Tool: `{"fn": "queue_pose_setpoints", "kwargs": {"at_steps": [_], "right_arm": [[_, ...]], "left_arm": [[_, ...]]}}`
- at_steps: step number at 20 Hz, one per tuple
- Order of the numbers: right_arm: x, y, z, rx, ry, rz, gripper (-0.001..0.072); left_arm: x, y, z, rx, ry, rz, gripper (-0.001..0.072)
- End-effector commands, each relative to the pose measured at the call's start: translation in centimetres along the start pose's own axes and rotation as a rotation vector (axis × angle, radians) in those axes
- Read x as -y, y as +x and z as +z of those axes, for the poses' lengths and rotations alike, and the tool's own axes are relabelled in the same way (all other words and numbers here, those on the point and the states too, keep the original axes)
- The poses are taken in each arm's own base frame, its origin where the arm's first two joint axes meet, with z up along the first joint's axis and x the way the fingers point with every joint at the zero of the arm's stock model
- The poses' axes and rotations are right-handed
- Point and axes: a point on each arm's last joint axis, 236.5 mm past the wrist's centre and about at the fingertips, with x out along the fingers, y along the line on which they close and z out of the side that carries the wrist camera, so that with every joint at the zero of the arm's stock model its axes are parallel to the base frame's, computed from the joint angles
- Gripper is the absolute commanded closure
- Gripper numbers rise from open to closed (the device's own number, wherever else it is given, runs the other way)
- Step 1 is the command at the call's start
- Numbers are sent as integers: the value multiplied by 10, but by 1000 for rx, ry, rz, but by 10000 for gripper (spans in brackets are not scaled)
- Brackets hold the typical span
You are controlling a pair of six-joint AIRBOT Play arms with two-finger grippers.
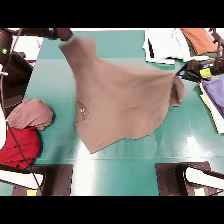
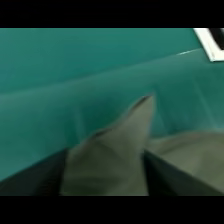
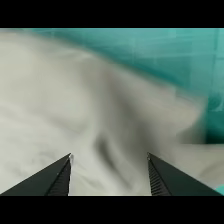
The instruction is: Fold the shirts.
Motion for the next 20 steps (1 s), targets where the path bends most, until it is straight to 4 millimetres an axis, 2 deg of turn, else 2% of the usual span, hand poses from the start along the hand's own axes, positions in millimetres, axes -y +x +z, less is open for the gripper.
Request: {"fn": "queue_pose_setpoints", "kwargs": {"at_steps": [1, 3, 5, 6, 8, 10, 13, 15, 17, 20], "right_arm": [[8, 17, 16, -32, 19, 12, 183], [3, 10, 11, -55, -18, 17, 203], [-6, 5, 1, -62, -51, 23, 203], [-10, 3, -3, -55, -64, 25, 203], [-17, 0, -12, -27, -88, 27, 204], [-21, -2, -18, 4, -92, 29, 206], [-23, -4, -25, 23, -83, 37, 209], [-23, -6, -27, 23, -91, 37, 209], [-24, -6, -27, 23, -90, 40, 209], [-24, -6, -27, 22, -90, 40, 210]], "left_arm": [[-36, 6, -34, -142, -117, 43, 107], [-51, -27, -51, -230, -149, 70, 107], [-53, -50, -75, -310, -164, 84, 107], [-53, -57, -91, -342, -170, 93, 107], [-41, -66, -138, -428, -198, 87, 107], [-26, -70, -200, -509, -241, 84, 107], [3, -75, -308, -653, -316, 66, 107], [27, -74, -360, -719, -392, 9, 107], [47, -71, -393, -760, -481, -41, 107], [56, -62, -415, -746, -496, -47, 107]]}}
